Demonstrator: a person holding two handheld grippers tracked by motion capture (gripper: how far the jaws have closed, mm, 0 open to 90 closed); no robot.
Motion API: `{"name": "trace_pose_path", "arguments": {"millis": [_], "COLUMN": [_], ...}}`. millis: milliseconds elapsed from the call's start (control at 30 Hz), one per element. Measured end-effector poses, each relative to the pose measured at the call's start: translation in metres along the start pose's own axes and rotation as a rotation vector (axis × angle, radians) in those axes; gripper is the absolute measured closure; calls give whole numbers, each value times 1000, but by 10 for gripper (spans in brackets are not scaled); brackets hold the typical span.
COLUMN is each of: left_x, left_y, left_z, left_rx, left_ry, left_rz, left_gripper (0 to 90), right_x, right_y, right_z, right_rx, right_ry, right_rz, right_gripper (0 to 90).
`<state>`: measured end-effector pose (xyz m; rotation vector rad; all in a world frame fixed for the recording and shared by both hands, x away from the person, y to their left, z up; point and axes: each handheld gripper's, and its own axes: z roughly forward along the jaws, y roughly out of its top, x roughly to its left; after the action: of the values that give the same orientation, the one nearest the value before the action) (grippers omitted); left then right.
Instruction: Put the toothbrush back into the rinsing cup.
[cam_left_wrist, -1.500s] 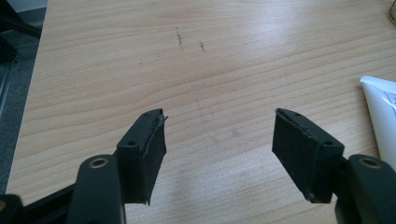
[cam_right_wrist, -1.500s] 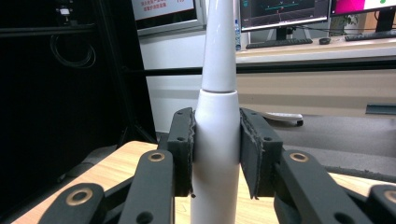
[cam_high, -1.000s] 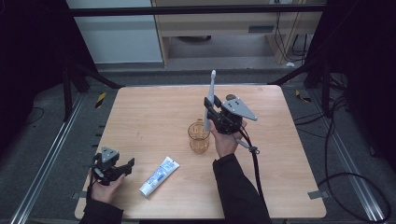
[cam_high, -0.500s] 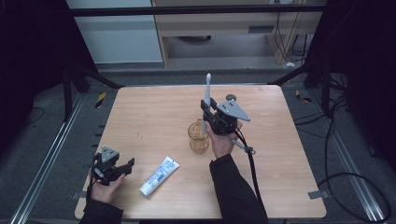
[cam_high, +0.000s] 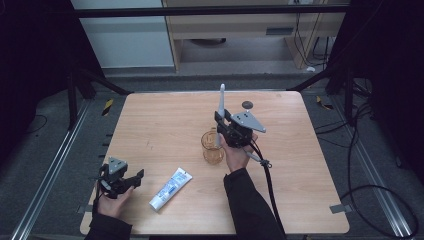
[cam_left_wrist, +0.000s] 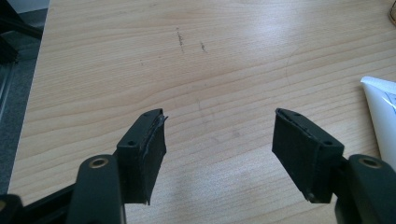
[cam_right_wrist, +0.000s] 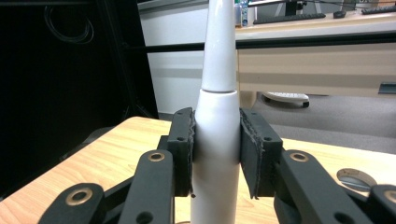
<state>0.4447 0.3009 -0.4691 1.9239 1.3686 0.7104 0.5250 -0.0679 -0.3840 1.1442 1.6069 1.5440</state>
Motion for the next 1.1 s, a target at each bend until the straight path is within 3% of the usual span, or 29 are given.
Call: {"name": "trace_pose_path", "arguments": {"millis": [1100], "left_x": [0], "left_y": [0], "left_z": [0], "left_rx": [-1], "left_ry": [2], "left_rz": [1], "left_gripper": [338], "right_x": [-3], "right_y": [-33], "right_z": [5], "right_rx": [83], "right_ry": [1], "right_rz": [16], "right_gripper": [674]}}
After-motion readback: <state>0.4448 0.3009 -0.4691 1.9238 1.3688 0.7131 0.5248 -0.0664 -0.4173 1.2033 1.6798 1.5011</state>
